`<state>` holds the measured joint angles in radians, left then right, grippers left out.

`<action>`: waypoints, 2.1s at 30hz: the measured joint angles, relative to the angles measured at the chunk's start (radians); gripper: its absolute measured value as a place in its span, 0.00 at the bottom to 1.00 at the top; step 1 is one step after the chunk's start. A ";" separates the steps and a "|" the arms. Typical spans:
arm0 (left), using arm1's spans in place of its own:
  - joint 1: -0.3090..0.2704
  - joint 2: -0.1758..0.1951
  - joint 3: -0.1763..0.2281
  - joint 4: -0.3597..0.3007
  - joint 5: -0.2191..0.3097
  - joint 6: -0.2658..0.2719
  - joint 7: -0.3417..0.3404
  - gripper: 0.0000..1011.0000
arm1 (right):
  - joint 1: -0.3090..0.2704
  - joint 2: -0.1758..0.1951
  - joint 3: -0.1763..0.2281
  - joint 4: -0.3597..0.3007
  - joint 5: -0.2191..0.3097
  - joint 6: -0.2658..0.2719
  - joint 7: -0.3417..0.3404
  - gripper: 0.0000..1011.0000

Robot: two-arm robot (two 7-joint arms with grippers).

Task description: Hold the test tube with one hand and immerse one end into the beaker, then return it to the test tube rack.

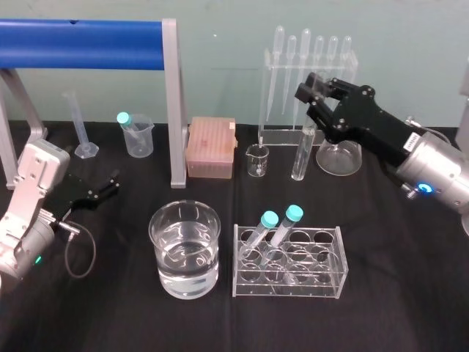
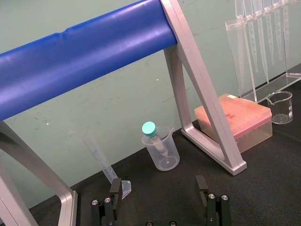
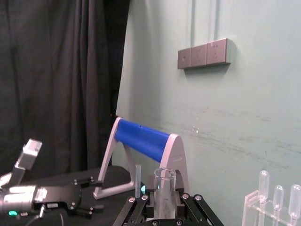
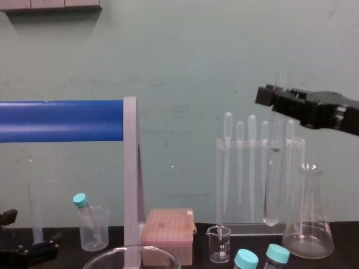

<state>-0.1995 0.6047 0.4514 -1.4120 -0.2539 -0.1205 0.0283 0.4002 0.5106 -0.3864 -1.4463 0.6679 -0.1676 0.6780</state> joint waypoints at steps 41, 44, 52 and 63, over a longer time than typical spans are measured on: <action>0.000 0.000 0.000 0.000 0.000 0.000 0.000 0.99 | 0.039 -0.026 -0.035 0.078 -0.065 -0.010 0.004 0.23; 0.000 0.000 0.000 0.000 0.000 0.000 0.000 0.99 | 0.039 -0.026 -0.035 0.077 -0.065 -0.010 0.004 0.23; 0.000 0.000 0.000 0.000 0.000 0.000 0.000 0.99 | 0.039 -0.025 -0.035 0.077 -0.064 -0.010 0.004 0.23; 0.000 0.000 0.000 0.000 0.000 0.000 0.000 0.99 | 0.039 -0.025 -0.035 0.077 -0.064 -0.010 0.004 0.23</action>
<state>-0.1995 0.6046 0.4513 -1.4120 -0.2539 -0.1205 0.0283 0.4392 0.4851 -0.4218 -1.3698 0.6038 -0.1775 0.6816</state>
